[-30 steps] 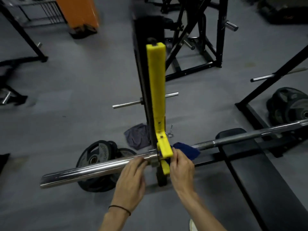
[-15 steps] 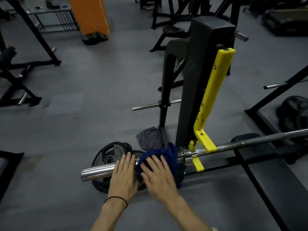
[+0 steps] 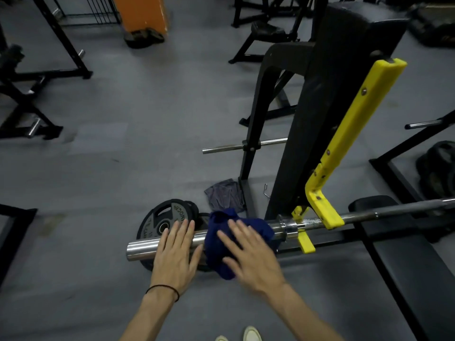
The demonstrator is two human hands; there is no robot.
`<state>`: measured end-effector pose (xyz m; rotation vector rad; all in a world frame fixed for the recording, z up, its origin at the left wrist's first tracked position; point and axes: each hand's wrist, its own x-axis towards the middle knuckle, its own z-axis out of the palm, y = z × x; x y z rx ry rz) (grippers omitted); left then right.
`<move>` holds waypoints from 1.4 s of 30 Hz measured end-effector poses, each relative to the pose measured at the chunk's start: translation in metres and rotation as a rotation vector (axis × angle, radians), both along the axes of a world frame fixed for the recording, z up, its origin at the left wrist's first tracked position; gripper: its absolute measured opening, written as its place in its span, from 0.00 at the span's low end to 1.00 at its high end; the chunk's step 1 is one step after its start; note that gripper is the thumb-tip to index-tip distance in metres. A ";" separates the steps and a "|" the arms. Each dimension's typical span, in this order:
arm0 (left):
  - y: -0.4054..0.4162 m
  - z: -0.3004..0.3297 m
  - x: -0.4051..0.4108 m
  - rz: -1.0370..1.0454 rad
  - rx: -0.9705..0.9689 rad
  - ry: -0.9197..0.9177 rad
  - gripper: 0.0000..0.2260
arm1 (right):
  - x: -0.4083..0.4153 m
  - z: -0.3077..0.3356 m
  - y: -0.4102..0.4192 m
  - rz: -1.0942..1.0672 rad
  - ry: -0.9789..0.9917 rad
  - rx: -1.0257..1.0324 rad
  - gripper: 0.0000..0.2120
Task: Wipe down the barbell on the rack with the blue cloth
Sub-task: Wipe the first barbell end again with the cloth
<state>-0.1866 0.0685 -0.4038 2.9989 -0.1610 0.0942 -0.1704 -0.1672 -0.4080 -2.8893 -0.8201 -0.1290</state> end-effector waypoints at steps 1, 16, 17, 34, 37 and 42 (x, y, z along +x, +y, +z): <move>0.000 0.000 0.000 0.004 -0.009 -0.004 0.28 | 0.007 -0.001 -0.018 -0.059 0.010 0.002 0.30; -0.002 0.012 0.027 -0.004 0.087 -0.071 0.19 | 0.009 -0.007 -0.009 -0.172 0.006 0.010 0.30; -0.003 0.016 0.032 0.010 0.105 -0.057 0.19 | 0.011 -0.005 -0.022 -0.279 0.017 0.068 0.29; 0.007 0.000 0.014 0.003 -0.103 -0.108 0.19 | -0.008 0.008 0.013 -0.652 0.013 0.265 0.34; 0.003 0.002 0.014 0.032 -0.107 -0.118 0.20 | 0.006 0.031 0.067 -0.707 0.002 0.380 0.26; 0.004 0.001 0.018 0.007 -0.083 -0.152 0.19 | 0.030 0.019 0.065 -0.482 0.075 0.192 0.27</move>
